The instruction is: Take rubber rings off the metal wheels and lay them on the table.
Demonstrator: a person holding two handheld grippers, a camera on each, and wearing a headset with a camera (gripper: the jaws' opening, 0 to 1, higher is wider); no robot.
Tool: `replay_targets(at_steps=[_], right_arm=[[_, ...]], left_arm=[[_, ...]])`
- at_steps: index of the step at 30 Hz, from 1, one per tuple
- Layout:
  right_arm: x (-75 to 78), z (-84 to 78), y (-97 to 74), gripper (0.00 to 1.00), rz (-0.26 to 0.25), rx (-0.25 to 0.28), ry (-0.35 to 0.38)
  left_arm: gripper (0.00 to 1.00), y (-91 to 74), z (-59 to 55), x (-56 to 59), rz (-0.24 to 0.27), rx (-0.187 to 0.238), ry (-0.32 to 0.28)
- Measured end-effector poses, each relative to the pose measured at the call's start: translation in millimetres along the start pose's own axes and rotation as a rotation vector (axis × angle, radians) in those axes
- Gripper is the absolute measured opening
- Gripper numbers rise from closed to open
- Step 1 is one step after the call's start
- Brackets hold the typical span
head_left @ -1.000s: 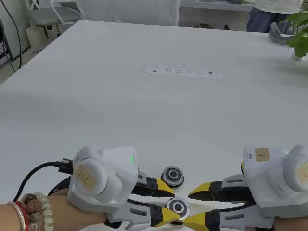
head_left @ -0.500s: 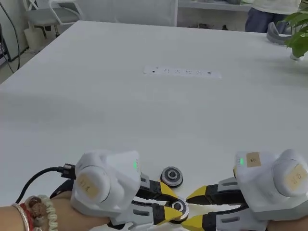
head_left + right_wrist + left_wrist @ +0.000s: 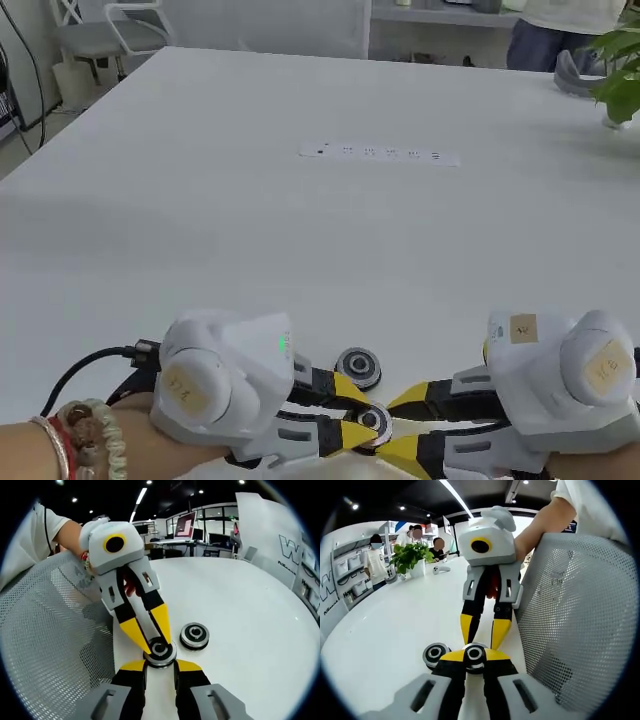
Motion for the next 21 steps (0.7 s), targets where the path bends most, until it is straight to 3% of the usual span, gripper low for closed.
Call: replay_targets(at_steps=[5,15,21], right_arm=[[1.6,-0.6,-1.1,0.09,-0.014,-0.017,-0.028],[4.2,-0.6,-1.6,0.0,-0.026,-0.039,-0.038],[8.3,-1.8,-3.5,0.0,-0.029,-0.025,0.12]], left_arm=[[0.07,-1.2,-1.2,-1.9,0.01,0.002,-0.011],[0.07,-0.2,-2.0,-1.8,0.013,0.003,-0.018],[0.07,0.0,-2.5,-2.1,0.016,0.007,-0.021]])
Point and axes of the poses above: the centre of the closed fingertips' face, and the gripper's own axes: y roughly forward along the fingers, x roughly to its right, z roughly out of its top, the point moved 8 cm from there along -y, roughly backward along the fingers, and after that the axes turned 1 degree about z, right-handed, at the moved point
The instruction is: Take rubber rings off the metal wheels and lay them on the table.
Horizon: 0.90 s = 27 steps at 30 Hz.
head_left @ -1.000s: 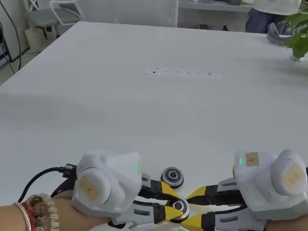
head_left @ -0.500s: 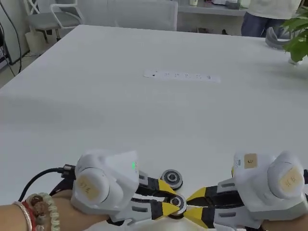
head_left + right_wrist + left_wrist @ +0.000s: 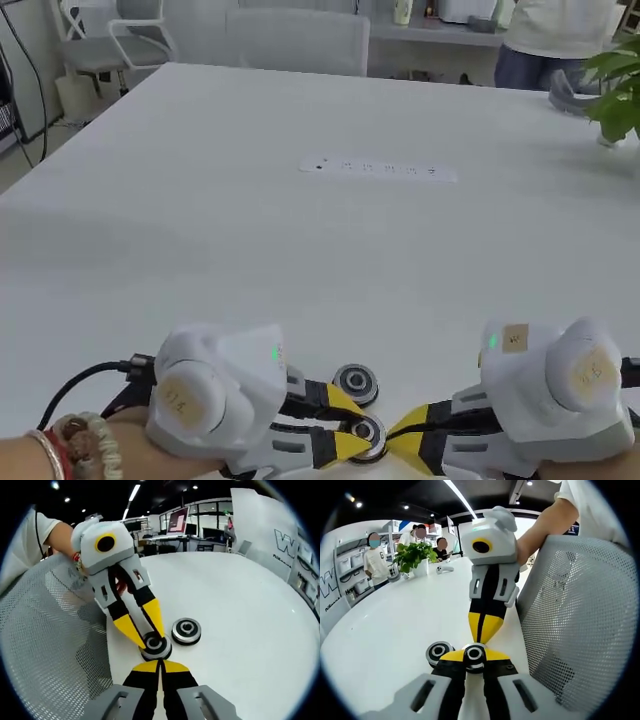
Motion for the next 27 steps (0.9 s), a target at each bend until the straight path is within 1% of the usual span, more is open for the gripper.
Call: replay_targets(at_steps=[1,4,5,6,7,8,9,11,12,13,14,18,19,20,21,22,27], right_arm=[[1.1,0.4,-1.4,0.0,-0.004,0.003,0.051],[4.4,1.5,-3.7,0.0,-0.008,0.029,0.112],[5.3,1.2,-4.3,0.0,0.002,0.042,0.149],[4.9,0.7,-4.9,0.0,0.009,0.052,0.192],[5.6,0.4,-6.0,0.0,0.016,0.064,0.264],[6.5,1.1,-6.4,0.0,0.023,0.082,0.301],[7.3,2.4,-6.9,0.0,0.036,0.113,0.34],[8.8,-0.2,-5.3,0.0,0.03,0.098,0.371],[7.4,0.8,-5.5,0.0,0.046,0.106,0.398],[8.2,2.1,-5.8,0.0,0.046,0.115,0.427],[8.2,1.0,-5.7,0.0,0.042,0.101,0.464],[8.9,0.5,-5.3,0.0,0.049,0.106,0.488],[8.5,0.2,-5.4,0.0,0.054,0.114,0.496],[8.0,0.2,-5.3,0.0,0.06,0.125,0.514],[6.6,0.9,-4.7,0.0,0.075,0.144,0.562],[7.1,-0.4,-4.7,0.0,0.074,0.142,0.575],[6.4,-0.1,-4.8,0.0,0.076,0.15,0.587]], left_arm=[[0.07,0.0,-0.1,-0.3,0.0,0.0,0.001],[0.07,-0.2,-0.3,-1.1,0.004,0.0,-0.003],[0.07,-0.1,-0.4,-1.1,0.004,0.001,-0.006],[0.07,0.0,-0.5,-1.1,0.004,0.001,-0.008],[0.07,0.1,-0.5,-1.2,0.005,0.002,-0.009],[0.07,0.2,-0.4,-1.2,0.005,0.002,-0.01],[0.07,0.1,-0.5,-1.3,0.006,0.001,-0.01],[0.07,0.0,-0.6,-1.5,0.007,0.002,-0.01],[0.07,0.0,-0.6,-1.5,0.007,0.003,-0.009],[0.07,0.0,-0.7,-1.5,0.007,0.003,-0.008],[0.07,0.0,-0.7,-1.7,0.009,0.004,-0.008],[0.07,-0.2,-0.9,-1.7,0.007,0.005,-0.004],[0.07,-0.3,-0.9,-1.7,0.007,0.005,-0.002],[0.07,-0.3,-0.9,-1.7,0.007,0.006,0.001],[0.07,-0.5,-0.7,-1.2,0.006,0.008,0.006],[0.07,-0.6,-0.7,-1.0,0.007,0.009,0.009],[0.06,-0.3,-1.6,-1.0,0.007,0.013,0.005]])
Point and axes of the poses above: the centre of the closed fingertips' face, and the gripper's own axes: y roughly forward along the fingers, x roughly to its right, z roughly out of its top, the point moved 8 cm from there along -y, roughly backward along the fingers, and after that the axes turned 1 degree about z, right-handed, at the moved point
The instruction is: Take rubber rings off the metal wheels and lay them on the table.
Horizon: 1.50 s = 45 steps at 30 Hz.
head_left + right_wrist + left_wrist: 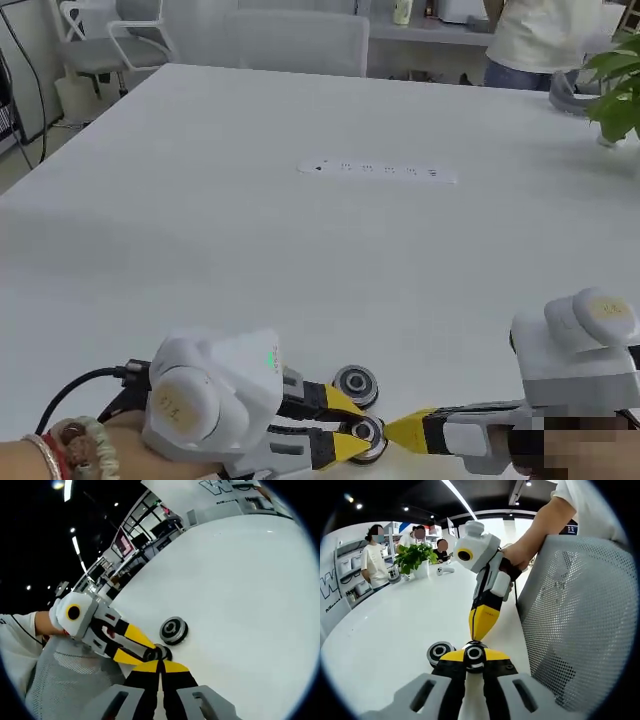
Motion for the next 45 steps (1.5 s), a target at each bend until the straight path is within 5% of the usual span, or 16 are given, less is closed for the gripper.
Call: replay_targets(at_steps=[30,45], right_arm=[[-11.2,4.5,1.7,0.0,0.019,-0.005,-0.068],[-16.6,8.1,0.2,0.0,0.083,0.035,-0.048]], left_arm=[[0.06,-0.8,0.5,-0.4,-0.009,0.002,0.003],[0.06,0.0,0.7,-0.5,-0.007,-0.002,0.003]])
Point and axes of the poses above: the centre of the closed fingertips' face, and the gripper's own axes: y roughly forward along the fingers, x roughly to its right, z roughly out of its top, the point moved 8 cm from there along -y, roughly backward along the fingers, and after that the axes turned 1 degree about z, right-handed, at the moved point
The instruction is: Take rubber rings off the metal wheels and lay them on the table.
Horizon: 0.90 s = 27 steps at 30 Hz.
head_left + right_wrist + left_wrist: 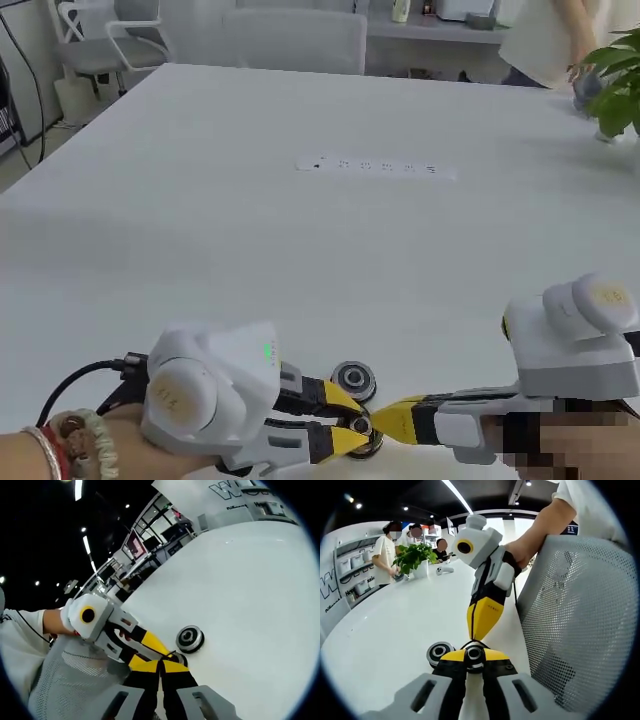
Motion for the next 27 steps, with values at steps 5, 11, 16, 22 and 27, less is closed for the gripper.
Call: replay_targets(at_steps=[5,11,16,22,27], right_arm=[[0.6,1.9,-1.5,0.0,0.004,0.019,0.005],[9.1,-0.3,-3.6,0.0,-0.04,0.018,0.04],[14.5,-5.9,-3.7,0.0,-0.067,-0.009,0.063],[13.4,-5.8,-2.8,0.0,-0.07,-0.02,0.043],[14.7,-5.2,-4.0,0.0,-0.071,-0.017,0.041]], left_arm=[[0.06,0.0,0.2,0.0,0.0,-0.004,0.002],[0.06,-0.3,0.3,0.1,0.002,-0.007,-0.005],[0.06,-0.9,0.5,0.7,0.0,-0.01,0.0],[0.07,-1.0,0.8,0.4,-0.01,-0.015,-0.011],[0.09,-0.7,2.9,0.8,-0.025,-0.031,-0.021]])
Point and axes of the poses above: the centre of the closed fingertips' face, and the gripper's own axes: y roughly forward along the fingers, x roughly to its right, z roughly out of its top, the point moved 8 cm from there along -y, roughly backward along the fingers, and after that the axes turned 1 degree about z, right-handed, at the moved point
